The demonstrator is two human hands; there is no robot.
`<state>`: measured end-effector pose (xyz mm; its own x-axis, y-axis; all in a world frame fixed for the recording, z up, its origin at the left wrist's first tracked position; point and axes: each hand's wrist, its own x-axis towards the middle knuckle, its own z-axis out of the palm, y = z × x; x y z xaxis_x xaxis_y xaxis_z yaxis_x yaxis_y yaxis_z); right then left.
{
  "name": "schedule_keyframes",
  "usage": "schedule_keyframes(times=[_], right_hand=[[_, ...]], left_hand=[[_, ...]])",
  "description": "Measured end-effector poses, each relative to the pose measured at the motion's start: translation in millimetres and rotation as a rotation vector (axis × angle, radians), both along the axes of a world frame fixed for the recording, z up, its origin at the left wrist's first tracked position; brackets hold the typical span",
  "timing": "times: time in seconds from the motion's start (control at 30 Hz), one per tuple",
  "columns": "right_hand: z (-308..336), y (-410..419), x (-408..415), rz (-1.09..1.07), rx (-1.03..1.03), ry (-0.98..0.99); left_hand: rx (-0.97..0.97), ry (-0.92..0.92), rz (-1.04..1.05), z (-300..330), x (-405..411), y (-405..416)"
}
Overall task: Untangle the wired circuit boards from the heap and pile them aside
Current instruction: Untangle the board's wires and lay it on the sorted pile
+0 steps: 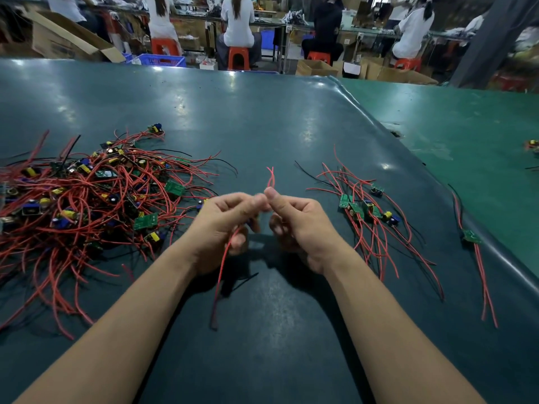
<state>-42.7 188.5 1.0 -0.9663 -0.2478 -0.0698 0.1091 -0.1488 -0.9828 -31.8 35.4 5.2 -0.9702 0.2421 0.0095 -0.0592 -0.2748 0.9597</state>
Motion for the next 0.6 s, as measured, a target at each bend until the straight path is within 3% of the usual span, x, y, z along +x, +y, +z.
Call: schedule_keyframes(times=[0.1, 0.43, 0.6], right_hand=[[1, -1, -1, 0.024, -0.106, -0.014], [1, 2, -10, -0.302, -0.150, 0.044], [-3, 4, -9, -0.385, -0.005, 0.233]], left_hand=[[-0.101, 0.004, -0.032, -3, 1, 5], [-0.076, -0.027, -0.116, -3, -2, 6], [-0.079, 0.031, -0.185, -1, 1, 7]])
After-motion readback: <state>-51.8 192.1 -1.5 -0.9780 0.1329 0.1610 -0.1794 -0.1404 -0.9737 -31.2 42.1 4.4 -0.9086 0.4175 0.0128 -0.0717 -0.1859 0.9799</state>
